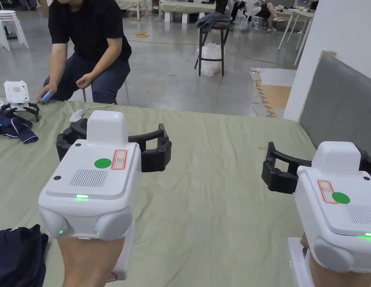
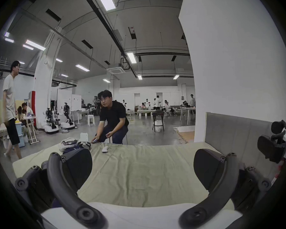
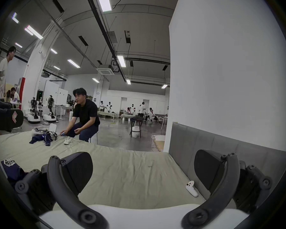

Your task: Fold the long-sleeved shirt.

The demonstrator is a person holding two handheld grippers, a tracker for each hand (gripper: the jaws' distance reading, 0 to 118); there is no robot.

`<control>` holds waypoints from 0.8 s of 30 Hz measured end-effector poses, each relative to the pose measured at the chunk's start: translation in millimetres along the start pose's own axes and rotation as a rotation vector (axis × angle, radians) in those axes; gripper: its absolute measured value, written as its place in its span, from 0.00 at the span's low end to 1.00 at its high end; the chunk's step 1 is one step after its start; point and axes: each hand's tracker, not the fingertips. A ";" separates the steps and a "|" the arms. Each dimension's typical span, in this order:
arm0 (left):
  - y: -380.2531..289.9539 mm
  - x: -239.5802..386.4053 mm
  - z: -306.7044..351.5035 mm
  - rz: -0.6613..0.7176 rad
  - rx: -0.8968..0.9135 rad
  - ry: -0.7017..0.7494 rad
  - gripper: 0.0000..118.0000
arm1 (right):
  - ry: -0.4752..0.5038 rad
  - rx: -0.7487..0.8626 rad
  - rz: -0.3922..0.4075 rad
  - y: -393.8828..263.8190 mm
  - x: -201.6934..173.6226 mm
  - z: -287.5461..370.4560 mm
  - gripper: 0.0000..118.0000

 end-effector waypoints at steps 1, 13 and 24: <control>-0.2 0.4 0.3 -0.002 0.001 -0.002 0.94 | 0.000 0.001 0.003 0.0 -0.1 0.1 1.00; -1.1 -2.3 2.0 0.012 0.011 -0.018 0.94 | 0.000 0.012 0.020 1.2 -1.7 2.6 1.00; -0.6 -3.7 -1.5 0.003 0.010 -0.003 0.94 | 0.008 0.024 0.031 4.9 -2.6 3.9 1.00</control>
